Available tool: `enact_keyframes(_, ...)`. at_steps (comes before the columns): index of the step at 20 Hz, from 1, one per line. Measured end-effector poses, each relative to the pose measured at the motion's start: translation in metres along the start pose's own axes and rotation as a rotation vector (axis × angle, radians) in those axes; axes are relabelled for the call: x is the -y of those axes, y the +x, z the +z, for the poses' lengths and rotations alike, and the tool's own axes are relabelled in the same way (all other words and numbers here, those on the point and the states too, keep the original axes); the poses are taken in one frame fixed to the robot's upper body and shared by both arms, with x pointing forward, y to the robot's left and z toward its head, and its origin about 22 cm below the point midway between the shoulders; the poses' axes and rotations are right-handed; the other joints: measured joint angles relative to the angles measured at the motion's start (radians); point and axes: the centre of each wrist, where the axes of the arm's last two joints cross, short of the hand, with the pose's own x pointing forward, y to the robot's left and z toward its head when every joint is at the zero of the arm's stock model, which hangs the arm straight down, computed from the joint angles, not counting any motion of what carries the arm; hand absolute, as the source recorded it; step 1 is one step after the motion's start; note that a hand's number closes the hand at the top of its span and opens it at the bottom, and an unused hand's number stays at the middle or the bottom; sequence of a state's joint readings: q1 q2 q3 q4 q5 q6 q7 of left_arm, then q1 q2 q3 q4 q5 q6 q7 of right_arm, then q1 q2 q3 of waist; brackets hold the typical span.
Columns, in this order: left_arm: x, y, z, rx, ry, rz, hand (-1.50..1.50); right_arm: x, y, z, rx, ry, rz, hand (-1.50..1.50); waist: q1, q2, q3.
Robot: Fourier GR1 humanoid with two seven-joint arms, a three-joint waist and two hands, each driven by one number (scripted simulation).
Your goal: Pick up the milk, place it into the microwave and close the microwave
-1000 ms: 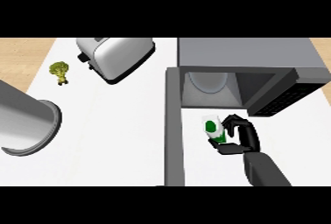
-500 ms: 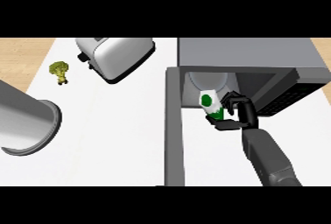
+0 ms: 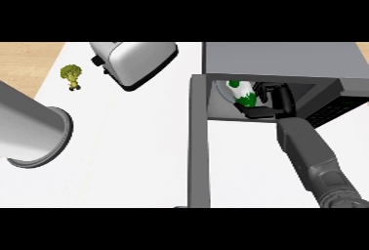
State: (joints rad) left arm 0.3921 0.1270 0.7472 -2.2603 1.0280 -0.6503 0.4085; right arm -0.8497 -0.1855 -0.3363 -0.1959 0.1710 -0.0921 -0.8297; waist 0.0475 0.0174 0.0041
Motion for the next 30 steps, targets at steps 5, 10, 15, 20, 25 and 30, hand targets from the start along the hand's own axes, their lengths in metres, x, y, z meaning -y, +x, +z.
enact_keyframes(5,-0.006,-0.001,-0.006,0.007,-0.026,0.002,-1.5,0.011,0.018,-0.023,-0.006,-0.009,0.074,1.5,0.024,0.011,0.0)
enact_keyframes(10,-0.01,0.0,-0.015,0.029,-0.046,0.004,-1.5,0.023,0.031,-0.037,0.004,-0.066,0.212,1.5,0.043,0.022,0.0)
enact_keyframes(15,-0.01,-0.002,-0.023,0.032,-0.062,0.014,-1.5,0.034,0.04,-0.047,-0.007,-0.127,0.289,1.5,0.065,0.035,0.002)
enact_keyframes(20,-0.014,-0.001,-0.028,0.034,-0.082,0.007,-1.5,0.039,0.04,-0.046,-0.033,-0.188,0.308,1.5,0.08,0.036,0.0)
enact_keyframes(25,-0.014,-0.002,-0.035,0.038,-0.095,0.005,-1.5,0.042,0.04,-0.046,-0.043,-0.239,0.305,1.5,0.09,0.041,-0.002)
enact_keyframes(30,-0.016,-0.002,-0.04,0.042,-0.107,0.002,-1.5,0.046,0.04,-0.047,-0.056,-0.274,0.303,1.5,0.101,0.045,-0.003)
